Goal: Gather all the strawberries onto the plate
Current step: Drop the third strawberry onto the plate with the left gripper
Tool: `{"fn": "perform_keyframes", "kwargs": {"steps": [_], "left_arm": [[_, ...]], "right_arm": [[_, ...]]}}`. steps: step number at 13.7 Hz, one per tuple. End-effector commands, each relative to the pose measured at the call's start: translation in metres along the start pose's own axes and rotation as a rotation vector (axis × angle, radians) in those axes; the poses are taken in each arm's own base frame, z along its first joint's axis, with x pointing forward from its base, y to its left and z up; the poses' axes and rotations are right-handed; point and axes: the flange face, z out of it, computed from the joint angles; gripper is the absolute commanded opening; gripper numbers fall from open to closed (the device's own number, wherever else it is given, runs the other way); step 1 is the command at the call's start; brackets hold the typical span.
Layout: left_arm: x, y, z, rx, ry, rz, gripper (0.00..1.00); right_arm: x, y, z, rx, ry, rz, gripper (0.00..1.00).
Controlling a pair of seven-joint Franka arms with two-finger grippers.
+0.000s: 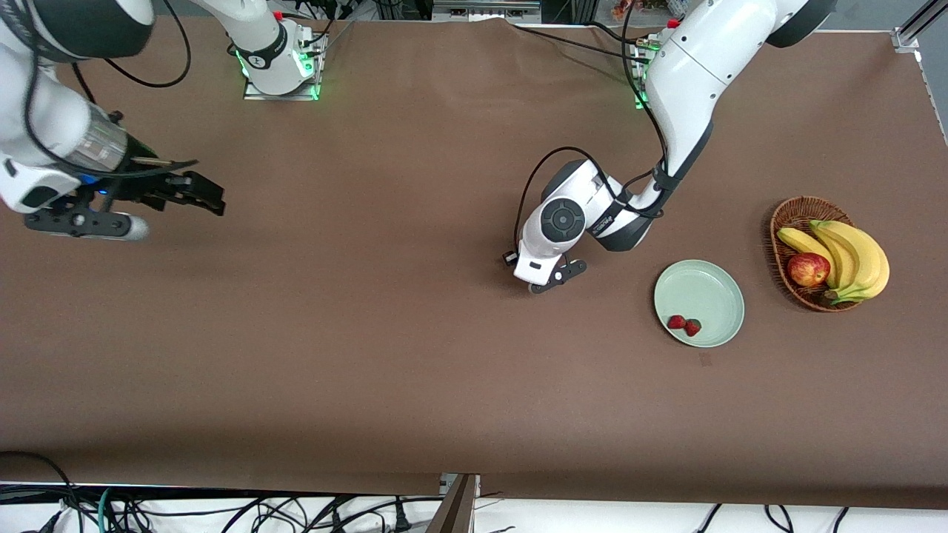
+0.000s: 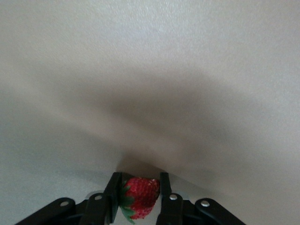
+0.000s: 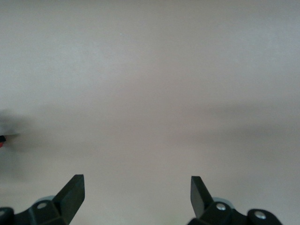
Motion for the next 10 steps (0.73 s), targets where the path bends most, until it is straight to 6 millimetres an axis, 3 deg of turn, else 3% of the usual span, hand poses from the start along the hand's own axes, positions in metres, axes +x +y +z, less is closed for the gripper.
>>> {"fn": "perform_keyframes", "kwargs": {"steps": [1,5,10], "left_arm": [[0.025,-0.015,-0.044,0.042,0.031,-0.008,0.0],[0.077,-0.044,-0.1,0.137,-0.034,0.114,0.0],[0.158,-0.121,-0.121,0.115,-0.112,0.498,0.0]], "right_arm": [[-0.012,0.015,-0.008,-0.042,-0.009,-0.052,1.0],[-0.007,0.025,-0.008,-0.062,-0.005,-0.107,1.0],[-0.005,0.036,-0.007,-0.07,-0.015,-0.12,1.0]]}}
